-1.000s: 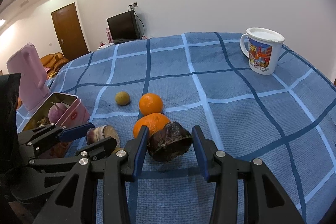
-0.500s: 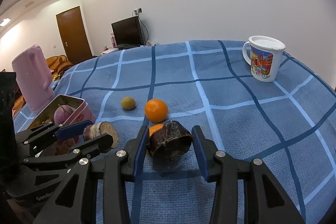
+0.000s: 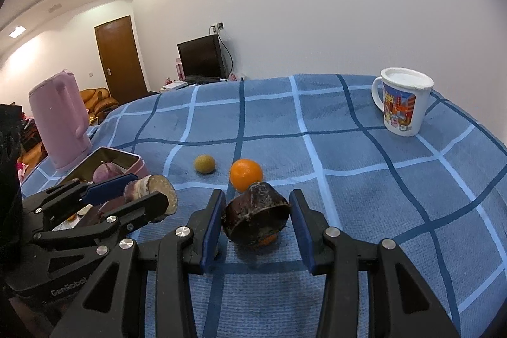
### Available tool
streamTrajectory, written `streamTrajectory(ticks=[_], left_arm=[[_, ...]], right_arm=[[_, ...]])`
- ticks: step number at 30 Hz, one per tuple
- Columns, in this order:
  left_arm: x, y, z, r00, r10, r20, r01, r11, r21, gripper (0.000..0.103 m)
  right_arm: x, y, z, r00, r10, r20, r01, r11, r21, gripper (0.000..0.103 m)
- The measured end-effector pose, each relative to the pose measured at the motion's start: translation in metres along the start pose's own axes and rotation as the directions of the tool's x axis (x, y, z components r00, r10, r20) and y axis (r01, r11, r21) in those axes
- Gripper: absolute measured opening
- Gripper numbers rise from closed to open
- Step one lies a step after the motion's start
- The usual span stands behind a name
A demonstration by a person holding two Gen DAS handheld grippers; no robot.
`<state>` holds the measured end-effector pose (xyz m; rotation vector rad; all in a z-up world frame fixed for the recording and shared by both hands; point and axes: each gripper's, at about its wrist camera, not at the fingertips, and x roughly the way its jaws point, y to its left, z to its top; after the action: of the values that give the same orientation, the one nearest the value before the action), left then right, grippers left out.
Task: Organize fruits
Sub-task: 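Grasp the purple-skinned taro slice with the left tool, then lift the taro slice and dark taro and hold them above the table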
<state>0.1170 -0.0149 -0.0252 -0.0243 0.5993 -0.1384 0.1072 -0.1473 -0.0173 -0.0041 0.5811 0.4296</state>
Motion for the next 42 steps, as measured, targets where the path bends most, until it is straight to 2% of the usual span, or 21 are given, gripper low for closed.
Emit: streamTrajectory(ticks=[18,42], left_arm=[[-0.019,0.000,-0.003,0.995,0.040,0.094,-0.041,0.999,0.004,0.050],[-0.037,-0.003,-0.007,0.981,0.076,0.177,-0.079,0.997,0.010,0.050]], right_arm=[[-0.011,0.004,0.000,0.998,0.015,0.061,-0.014,1.000,-0.021,0.044],[-0.023,0.007,-0.003,0.992,0.017,0.121,-0.012,0.999,-0.041,0.044]])
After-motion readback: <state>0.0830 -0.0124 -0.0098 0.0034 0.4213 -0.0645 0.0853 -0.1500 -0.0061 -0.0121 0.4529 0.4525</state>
